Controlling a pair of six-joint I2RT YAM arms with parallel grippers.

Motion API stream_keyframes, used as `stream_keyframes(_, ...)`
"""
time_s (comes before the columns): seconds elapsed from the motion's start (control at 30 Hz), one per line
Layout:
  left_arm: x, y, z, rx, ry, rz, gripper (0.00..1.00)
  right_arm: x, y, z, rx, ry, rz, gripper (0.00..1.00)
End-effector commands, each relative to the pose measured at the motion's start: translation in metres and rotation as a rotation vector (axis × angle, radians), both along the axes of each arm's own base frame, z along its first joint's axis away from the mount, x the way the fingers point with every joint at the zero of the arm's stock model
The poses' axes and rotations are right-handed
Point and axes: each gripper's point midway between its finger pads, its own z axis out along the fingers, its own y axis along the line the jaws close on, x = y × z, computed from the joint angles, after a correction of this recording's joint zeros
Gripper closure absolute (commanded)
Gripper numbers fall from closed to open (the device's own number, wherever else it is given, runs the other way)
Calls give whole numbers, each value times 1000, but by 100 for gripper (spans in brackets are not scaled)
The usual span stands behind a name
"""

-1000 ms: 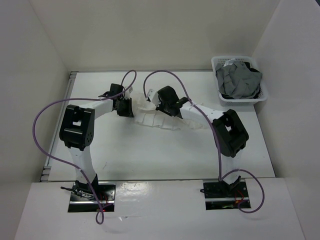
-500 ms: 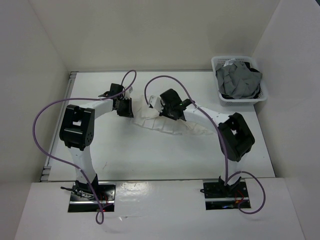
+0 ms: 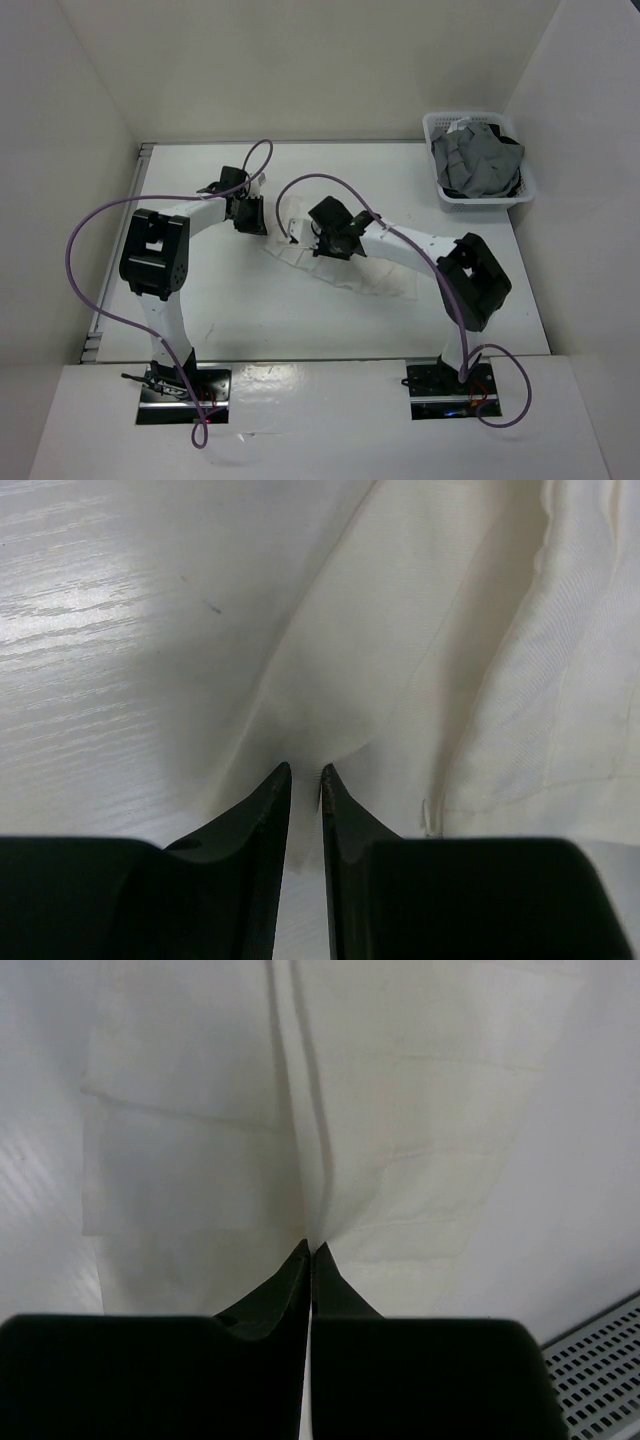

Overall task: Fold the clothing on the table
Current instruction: Fold the skirt

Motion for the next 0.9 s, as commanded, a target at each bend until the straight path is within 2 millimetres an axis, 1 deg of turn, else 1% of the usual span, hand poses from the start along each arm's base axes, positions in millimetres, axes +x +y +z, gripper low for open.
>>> stream_keyframes(0.0, -1, 0, -6, -1, 26, -8, 75, -35, 3, -6, -48, 71, 89, 100)
stream_keyframes(0.03, -1, 0, -6, -1, 26, -8, 75, -40, 4, -13, -67, 91, 100, 99)
stream_keyframes(0.07, -1, 0, -6, -1, 26, -8, 75, -44, -1, -21, -90, 114, 100, 89)
stream_keyframes(0.1, -3, 1, -6, 1, 35, -8, 75, -54, -3, -26, -119, 141, 116, 72)
stream_keyframes(0.13, -2, 5, -6, 1, 35, 1, 75, -66, -1, -37, -135, 186, 141, 58)
stream_keyframes(0.17, -2, 5, -6, 1, 35, 1, 75, -72, 0, -38, -140, 206, 155, 52)
stream_keyframes(0.2, 1, 7, 0, -5, 24, -2, 75, -84, -5, -45, -171, 257, 169, 45)
stream_keyframes(0.23, 2, 12, 0, -5, 24, 9, 73, -97, -1, -47, -163, 300, 198, 37)
stream_keyframes(0.27, 2, 12, 6, -6, 16, 9, 73, -102, -1, -48, -166, 331, 205, 33)
stream_keyframes(0.3, 6, 19, 19, -10, -5, 25, 72, -111, 1, -45, -170, 361, 213, 32)
stream_keyframes(0.33, 10, 28, 27, -16, -21, 37, 71, -113, 3, -38, -148, 368, 222, 32)
stream_keyframes(0.37, 13, 33, 33, -18, -34, 49, 69, -114, 12, -28, -109, 374, 236, 29)
stream_keyframes(0.4, 12, 38, 49, -28, -49, 58, 69, -115, 15, -18, -81, 370, 236, 29)
stream_keyframes(0.43, 17, 54, 61, -25, -74, 87, 67, -108, 16, 0, -24, 343, 227, 29)
stream_keyframes(0.47, 16, 61, 69, -38, -81, 100, 66, -104, 25, 14, 47, 334, 222, 26)
stream_keyframes(0.5, 16, 71, 93, -44, -126, 111, 63, -99, 26, 24, 89, 313, 203, 22)
stream_keyframes(0.53, 16, 92, 106, -61, -148, 154, 59, -86, 33, 38, 166, 263, 157, 19)
stream_keyframes(0.57, 14, 104, 118, -59, -168, 181, 56, -73, 29, 56, 236, 222, 118, 16)
stream_keyframes(0.6, 9, 115, 146, -57, -219, 206, 51, -63, 29, 66, 281, 192, 84, 13)
stream_keyframes(0.63, 4, 138, 157, -43, -246, 237, 41, -45, 29, 78, 349, 146, 16, 10)
stream_keyframes(0.67, -4, 147, 179, -32, -295, 252, 36, -38, 27, 80, 371, 136, -13, 10)
stream_keyframes(0.7, -12, 156, 186, -16, -298, 272, 31, -31, 27, 83, 399, 127, -43, 8)
stream_keyframes(0.73, -18, 165, 193, 8, -312, 293, 27, -24, 28, 87, 419, 103, -87, 8)
stream_keyframes(0.77, -30, 172, 205, 25, -331, 298, 17, -15, 28, 79, 428, 112, -148, 8)
stream_keyframes(0.8, -36, 173, 206, 37, -327, 308, 12, -10, 27, 72, 417, 110, -181, 8)
stream_keyframes(0.83, -48, 175, 206, 52, -326, 315, 7, -3, 30, 74, 441, 109, -237, 8)
stream_keyframes(0.87, -53, 174, 205, 59, -328, 307, 3, -1, 33, 68, 440, 125, -255, 8)
